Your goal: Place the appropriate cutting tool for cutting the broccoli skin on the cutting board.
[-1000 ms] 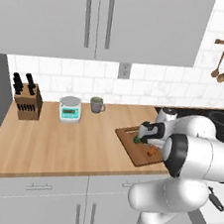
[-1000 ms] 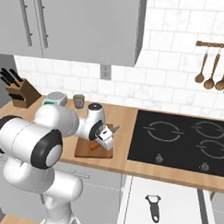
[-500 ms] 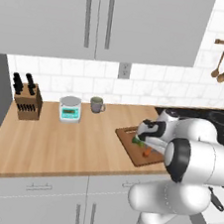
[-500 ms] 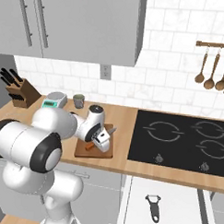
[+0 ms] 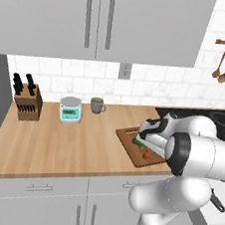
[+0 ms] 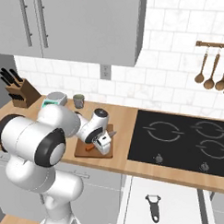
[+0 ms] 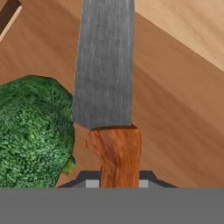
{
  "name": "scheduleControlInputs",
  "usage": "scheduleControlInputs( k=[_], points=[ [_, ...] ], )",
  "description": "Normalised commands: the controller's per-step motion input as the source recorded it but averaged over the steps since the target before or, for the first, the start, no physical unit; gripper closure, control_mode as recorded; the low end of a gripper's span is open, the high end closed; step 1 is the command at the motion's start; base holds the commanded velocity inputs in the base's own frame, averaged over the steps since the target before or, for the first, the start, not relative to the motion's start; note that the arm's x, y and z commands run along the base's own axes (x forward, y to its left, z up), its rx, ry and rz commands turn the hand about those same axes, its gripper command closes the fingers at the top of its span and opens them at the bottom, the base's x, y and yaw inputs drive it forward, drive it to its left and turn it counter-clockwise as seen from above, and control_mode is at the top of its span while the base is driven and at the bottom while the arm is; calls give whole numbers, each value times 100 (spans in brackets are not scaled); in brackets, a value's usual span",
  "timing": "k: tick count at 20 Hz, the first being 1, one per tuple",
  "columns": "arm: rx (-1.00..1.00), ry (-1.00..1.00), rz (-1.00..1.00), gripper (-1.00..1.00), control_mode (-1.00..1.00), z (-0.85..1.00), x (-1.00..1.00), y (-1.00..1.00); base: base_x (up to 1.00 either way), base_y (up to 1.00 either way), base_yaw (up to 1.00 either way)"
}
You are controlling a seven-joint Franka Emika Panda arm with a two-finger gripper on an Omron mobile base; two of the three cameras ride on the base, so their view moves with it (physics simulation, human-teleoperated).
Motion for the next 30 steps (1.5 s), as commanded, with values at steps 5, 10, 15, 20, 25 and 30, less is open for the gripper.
scheduleControlInputs(
  k=[5, 10, 15, 20, 25, 30],
  points=[
    [3, 0, 0, -100, -100, -12, 0, 1, 0, 0, 0],
    [1, 0, 0, -100, -100, -1, 0, 0, 0, 0, 0],
    [1, 0, 0, -100, -100, 30, -12, 0, 0, 0, 0],
    [0, 0, 0, -100, -100, 67, -38, 0, 0, 0, 0],
    [-1, 0, 8, -100, -100, 76, -32, 24, 0, 0, 0],
    [-12, -2, 22, -100, -100, 39, -74, 20, 0, 0, 0]
  ],
)
